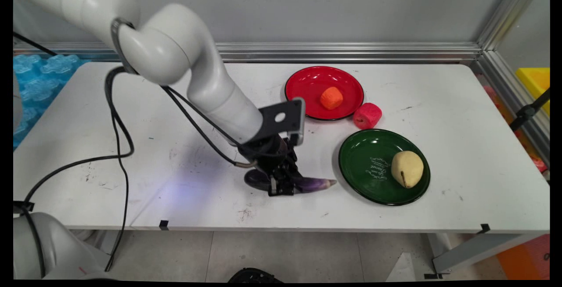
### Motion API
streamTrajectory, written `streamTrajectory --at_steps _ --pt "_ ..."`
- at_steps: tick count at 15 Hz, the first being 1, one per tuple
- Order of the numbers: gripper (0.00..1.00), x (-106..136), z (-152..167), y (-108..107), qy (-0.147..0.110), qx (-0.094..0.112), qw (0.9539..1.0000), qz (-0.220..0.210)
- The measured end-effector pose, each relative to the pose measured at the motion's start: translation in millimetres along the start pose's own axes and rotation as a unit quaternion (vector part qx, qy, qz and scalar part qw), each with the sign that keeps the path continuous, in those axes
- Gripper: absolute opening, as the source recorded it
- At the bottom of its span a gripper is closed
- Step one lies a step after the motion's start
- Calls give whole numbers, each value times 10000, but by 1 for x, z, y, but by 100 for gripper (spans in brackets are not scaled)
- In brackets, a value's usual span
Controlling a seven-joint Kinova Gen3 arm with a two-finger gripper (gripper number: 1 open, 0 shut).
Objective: Place the picked object on the table
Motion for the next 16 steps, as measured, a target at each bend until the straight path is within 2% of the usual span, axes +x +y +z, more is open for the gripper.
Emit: streamTrajectory --at_steps 6,11,12,16 --pt "0 2 36 4 -10 61 10000 3" --pt "0 0 48 6 -9 79 10000 40" --pt "100 0 50 7 0 82 10000 53" --pt "100 0 50 8 55 77 9999 99"
